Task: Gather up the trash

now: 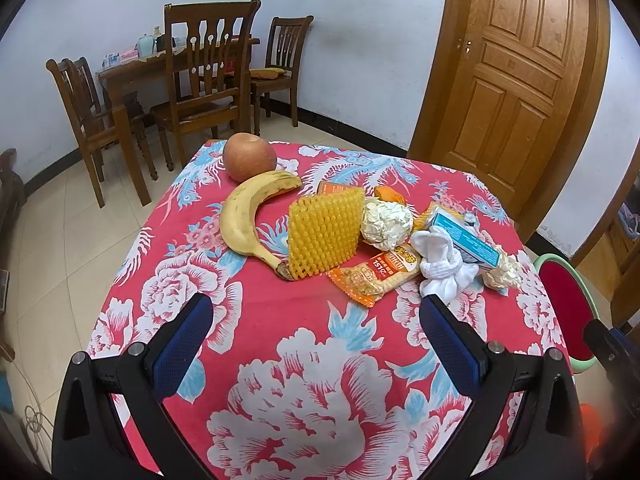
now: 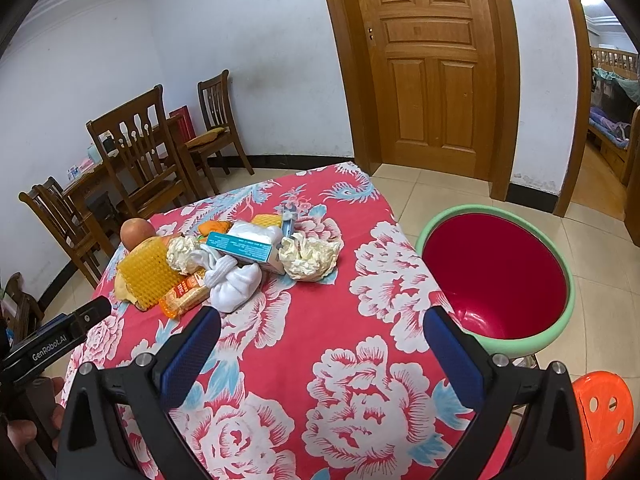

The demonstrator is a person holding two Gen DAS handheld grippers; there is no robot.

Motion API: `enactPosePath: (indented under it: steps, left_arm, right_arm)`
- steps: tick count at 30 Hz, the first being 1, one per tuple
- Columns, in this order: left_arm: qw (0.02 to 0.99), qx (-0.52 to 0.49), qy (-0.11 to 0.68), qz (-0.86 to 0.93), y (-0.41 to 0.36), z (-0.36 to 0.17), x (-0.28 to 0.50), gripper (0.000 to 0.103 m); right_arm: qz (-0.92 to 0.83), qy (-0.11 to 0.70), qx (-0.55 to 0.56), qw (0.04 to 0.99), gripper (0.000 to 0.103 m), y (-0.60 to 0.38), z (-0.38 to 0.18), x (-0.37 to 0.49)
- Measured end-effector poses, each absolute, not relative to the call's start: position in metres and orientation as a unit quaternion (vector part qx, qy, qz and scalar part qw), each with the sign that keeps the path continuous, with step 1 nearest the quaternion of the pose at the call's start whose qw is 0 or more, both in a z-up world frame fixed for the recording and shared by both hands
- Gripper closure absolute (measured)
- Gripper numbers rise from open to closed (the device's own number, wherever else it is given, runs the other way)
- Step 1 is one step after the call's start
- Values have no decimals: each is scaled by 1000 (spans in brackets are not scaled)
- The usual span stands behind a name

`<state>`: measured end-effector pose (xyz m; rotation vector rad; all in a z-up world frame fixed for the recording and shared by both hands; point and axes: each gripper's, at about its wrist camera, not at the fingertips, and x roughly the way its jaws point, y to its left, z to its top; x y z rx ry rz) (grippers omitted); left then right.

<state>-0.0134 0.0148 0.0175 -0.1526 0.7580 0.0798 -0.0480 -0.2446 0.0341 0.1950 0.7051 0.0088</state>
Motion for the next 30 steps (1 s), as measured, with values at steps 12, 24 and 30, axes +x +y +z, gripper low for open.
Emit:
enactPosePath:
  steps: [12,24,30]
  left_arm:
    - [926,-75,369,40,16,17,-14,1]
    - [922,-75,376,50,23,12,-2,1]
    - [916,-74,389,59,27,3,13,2]
  right_arm:
    - [5,344,96,934,0,-245,34,-47]
    - [5,350,96,932,0,-243,30,-46]
    - [5,368,95,925,0,-248,25,-27]
